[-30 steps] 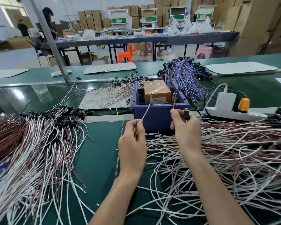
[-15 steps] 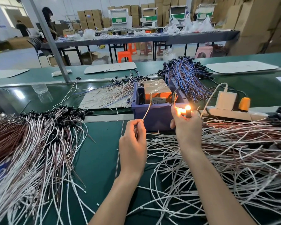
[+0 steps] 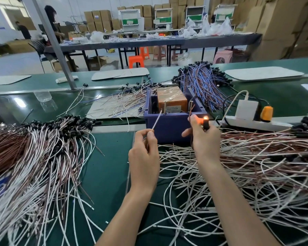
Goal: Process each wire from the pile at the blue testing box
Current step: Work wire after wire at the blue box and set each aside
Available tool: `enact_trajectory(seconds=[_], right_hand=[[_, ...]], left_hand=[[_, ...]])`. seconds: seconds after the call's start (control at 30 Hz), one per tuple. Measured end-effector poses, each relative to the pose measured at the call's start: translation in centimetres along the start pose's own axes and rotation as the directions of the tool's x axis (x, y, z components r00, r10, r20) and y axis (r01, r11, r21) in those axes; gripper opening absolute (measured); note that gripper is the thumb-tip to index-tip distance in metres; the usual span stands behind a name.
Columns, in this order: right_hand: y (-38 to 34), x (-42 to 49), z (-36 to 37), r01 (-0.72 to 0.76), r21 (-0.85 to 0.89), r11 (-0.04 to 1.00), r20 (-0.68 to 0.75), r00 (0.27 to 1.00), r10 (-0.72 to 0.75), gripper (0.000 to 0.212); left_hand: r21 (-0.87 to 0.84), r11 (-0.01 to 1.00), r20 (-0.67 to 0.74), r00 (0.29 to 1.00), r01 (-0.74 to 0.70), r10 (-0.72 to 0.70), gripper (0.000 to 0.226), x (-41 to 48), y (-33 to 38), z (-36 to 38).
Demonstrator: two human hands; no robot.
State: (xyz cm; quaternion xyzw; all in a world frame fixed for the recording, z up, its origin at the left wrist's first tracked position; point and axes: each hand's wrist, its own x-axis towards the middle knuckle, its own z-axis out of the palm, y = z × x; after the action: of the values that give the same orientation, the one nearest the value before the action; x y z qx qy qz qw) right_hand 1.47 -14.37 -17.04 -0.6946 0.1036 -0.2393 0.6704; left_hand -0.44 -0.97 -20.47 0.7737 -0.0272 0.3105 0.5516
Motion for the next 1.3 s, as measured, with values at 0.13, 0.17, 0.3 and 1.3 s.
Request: enact_trajectory(seconds=[0.13,0.17,0.3,1.3], right_hand=[[-0.3,-0.6,-0.8,-0.022,-0.008,1.000,0.023,0.999,0.022,0.032],[-0.5,-0.9,-1.2,-0.021,0.019,1.000,0.028,0.999,0.020,0.032],[-2.2,-1.0,-3.9,0.027,0.048,0.998,0.007,1.000,-0.028,0.034],[-2.5,-7.6,-3.2,0.622,-0.551,0.556,0.379,0.780,-0.498,0.039]], left_hand=[[-0.094,0.991,-0.050,0.994,0.093,-0.098,0.017,0.3,0.1,-0.4],[-0.130,0.984,-0.058,0.990,0.119,-0.127,0.017,0.4,0.2,-0.6],[-0.257,0.942,-0.105,0.963,0.214,-0.247,0.017,1.3,0.6,-1.3],[0.962,0.266,0.182,0.860,-0.056,-0.478,0.035,6.2,-2.9,-16.7]])
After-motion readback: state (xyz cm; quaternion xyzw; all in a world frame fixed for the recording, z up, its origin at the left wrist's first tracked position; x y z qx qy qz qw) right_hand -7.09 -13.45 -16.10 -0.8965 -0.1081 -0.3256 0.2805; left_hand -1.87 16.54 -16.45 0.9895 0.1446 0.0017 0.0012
